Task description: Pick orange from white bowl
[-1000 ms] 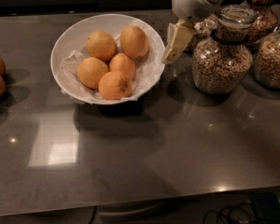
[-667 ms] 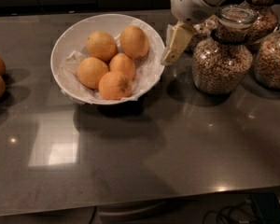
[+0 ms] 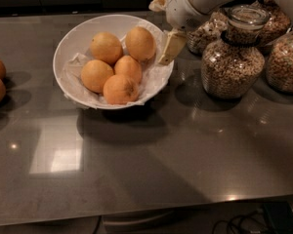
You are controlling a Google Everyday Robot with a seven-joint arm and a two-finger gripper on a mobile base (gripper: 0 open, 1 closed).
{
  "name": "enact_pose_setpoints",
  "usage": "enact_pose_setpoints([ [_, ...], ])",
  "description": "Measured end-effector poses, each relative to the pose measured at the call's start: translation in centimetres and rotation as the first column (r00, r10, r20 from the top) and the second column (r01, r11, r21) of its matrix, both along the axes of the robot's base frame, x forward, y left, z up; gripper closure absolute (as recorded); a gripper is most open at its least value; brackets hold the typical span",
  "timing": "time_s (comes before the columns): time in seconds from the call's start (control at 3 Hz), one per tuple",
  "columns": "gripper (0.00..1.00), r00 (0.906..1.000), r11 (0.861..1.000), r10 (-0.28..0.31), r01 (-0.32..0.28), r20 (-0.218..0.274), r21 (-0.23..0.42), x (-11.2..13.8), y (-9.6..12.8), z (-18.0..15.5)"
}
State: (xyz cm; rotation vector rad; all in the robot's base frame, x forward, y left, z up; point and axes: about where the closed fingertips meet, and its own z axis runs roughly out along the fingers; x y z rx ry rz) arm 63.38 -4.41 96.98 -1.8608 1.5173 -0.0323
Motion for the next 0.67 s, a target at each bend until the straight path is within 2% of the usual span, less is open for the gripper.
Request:
enact_pose_setpoints([
  [0.67, 0.23, 0.9999, 1.0, 0.017, -0.017, -0.001, -0.009, 1.83, 0.94, -1.08],
])
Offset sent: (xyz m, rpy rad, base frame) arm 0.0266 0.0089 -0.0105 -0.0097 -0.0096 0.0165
